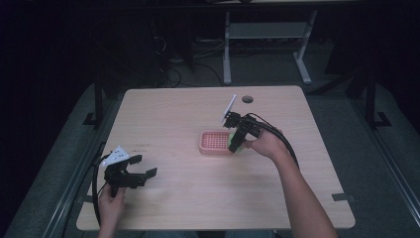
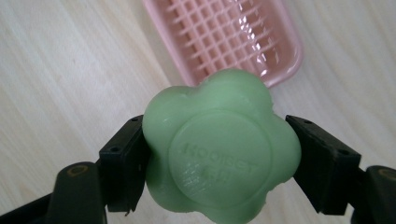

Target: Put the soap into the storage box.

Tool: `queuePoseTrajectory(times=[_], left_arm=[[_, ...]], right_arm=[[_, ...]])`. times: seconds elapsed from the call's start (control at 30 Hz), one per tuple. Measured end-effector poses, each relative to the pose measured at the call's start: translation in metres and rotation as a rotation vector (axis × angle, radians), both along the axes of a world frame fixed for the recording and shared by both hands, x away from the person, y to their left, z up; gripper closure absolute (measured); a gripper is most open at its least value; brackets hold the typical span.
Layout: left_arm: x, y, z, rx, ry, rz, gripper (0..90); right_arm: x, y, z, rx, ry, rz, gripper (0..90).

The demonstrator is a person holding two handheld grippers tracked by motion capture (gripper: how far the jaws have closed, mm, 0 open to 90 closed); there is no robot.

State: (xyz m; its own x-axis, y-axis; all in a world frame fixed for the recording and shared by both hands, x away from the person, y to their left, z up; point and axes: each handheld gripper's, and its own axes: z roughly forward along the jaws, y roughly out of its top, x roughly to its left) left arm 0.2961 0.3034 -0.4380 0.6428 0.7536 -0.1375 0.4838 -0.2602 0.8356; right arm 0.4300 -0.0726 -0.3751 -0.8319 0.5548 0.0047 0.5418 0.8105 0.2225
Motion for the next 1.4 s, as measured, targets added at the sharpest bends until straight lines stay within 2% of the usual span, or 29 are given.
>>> queuePoseTrajectory(times=[0.07, 0.3, 0.4, 0.47, 0.73, 1.1, 1.4], left_arm=[[0.0, 0.0, 0.0, 0.0, 0.002, -0.001, 14.6], [-0.001, -0.001, 0.0, 0.006, -0.002, -0.008, 14.6], [-0.001, -0.002, 0.0, 0.002, -0.005, -0.007, 14.6], [-0.001, -0.001, 0.0, 0.012, -0.002, -0.011, 14.6], [-0.001, 0.0, 0.001, 0.004, -0.008, -0.007, 14.6], [-0.002, 0.001, 0.002, -0.011, -0.009, -0.007, 14.6], [-0.002, 0.0, 0.001, -0.027, -0.01, 0.0, 14.6]], right_arm=[[0.005, 0.003, 0.002, 0.017, -0.005, 0.001, 25.8], [0.018, 0.019, 0.007, 0.029, -0.005, 0.018, 25.8], [0.021, 0.026, 0.007, 0.022, -0.002, 0.025, 25.8], [0.022, 0.029, 0.007, 0.03, -0.004, 0.026, 25.8], [0.03, 0.041, 0.008, 0.049, 0.001, 0.024, 25.8], [0.043, 0.055, -0.002, 0.012, 0.012, 0.027, 25.8], [0.049, 0.054, -0.015, -0.003, 0.035, 0.014, 25.8]])
